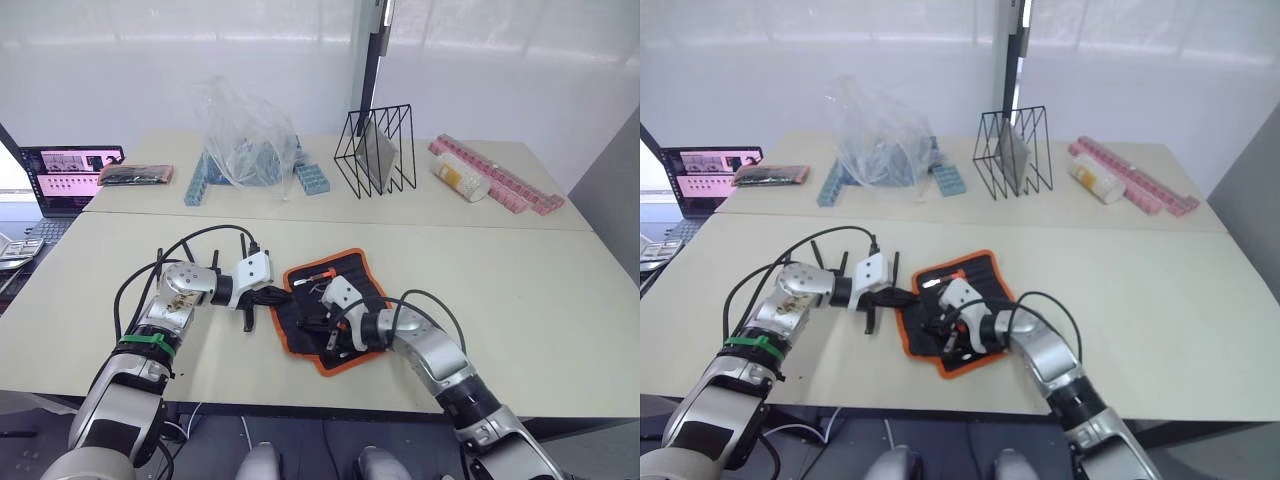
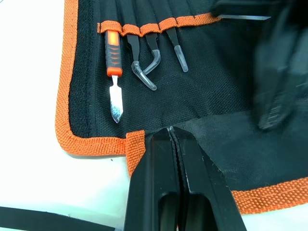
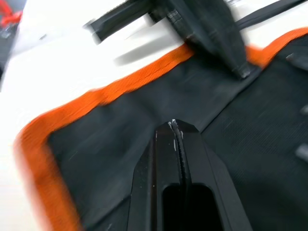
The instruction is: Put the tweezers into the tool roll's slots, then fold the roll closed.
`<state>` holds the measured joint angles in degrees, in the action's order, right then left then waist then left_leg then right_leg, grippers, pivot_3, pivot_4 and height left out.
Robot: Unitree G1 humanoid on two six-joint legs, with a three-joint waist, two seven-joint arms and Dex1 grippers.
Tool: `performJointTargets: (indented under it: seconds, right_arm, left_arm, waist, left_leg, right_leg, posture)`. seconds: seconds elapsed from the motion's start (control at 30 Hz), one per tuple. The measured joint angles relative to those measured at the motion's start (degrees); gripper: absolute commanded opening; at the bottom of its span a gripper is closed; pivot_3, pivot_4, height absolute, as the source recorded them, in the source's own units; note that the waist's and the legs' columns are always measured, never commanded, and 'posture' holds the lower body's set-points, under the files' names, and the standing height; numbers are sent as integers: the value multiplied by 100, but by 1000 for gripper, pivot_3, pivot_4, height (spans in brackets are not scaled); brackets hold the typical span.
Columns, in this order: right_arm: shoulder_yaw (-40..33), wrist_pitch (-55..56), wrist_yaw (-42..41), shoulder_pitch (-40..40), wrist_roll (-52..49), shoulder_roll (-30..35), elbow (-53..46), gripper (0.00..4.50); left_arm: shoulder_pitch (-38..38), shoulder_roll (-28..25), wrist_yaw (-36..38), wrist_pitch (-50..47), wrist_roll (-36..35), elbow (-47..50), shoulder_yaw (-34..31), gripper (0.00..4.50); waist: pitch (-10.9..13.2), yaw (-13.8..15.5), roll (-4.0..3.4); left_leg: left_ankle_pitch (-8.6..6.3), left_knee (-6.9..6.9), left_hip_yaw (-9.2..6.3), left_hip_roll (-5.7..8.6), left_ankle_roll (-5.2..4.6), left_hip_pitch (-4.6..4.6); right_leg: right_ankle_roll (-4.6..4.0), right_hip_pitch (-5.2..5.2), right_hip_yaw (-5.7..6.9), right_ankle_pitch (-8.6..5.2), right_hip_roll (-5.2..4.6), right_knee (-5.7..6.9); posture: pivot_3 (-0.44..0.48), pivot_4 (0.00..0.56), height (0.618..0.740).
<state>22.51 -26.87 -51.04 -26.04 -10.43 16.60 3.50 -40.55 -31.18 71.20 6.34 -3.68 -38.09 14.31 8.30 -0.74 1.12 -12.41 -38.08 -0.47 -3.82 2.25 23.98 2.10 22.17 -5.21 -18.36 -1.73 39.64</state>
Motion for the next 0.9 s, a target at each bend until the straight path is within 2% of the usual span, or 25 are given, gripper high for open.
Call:
performJointTargets:
  seconds: [0.33,0.53,0.77,0.83,0.9]
  right_arm:
    - [286,-129,-471,401,12,646,-892,0]
    - [269,-144,-506,416,7,681,-938,0]
    - [-399,-617,-340,378,-576,469,-1153,0]
    - [-787,-879,-271,372,-909,508,-1449,0]
    - [-1298,-1219,-189,394,-1352,614,-1801,0]
  left_arm:
    - [7,3,-32,92,81,-24,11,39]
    - [6,5,-32,123,83,-64,-7,39]
    - [114,-129,21,-177,-33,197,-238,39]
    - [315,-357,131,-553,-193,543,-380,39]
    - [654,-607,253,-1174,-668,1189,-752,39]
  waist:
    - [-36,0,5]
    - [-40,-3,7]
    - [-36,-12,8]
    - [-33,-47,6]
    - [-17,-53,6]
  left_leg:
    - [-1,3,1,-2,-2,0]
    - [-2,5,1,-4,-3,-2]
    - [-1,5,1,-7,-2,18]
    - [-1,9,0,-12,-2,25]
    - [-1,15,-3,-15,-2,37]
  right_leg:
    - [-1,-4,-4,-2,3,-14]
    - [-2,-5,-6,-2,7,-18]
    - [-3,14,-10,-1,11,-19]
    - [-4,23,-12,-1,16,-19]
    - [-5,33,-11,-1,16,-20]
  posture:
    - [0,150,705]
    - [0,150,705]
    - [0,150,705]
    - [0,150,705]
    - [0,150,705]
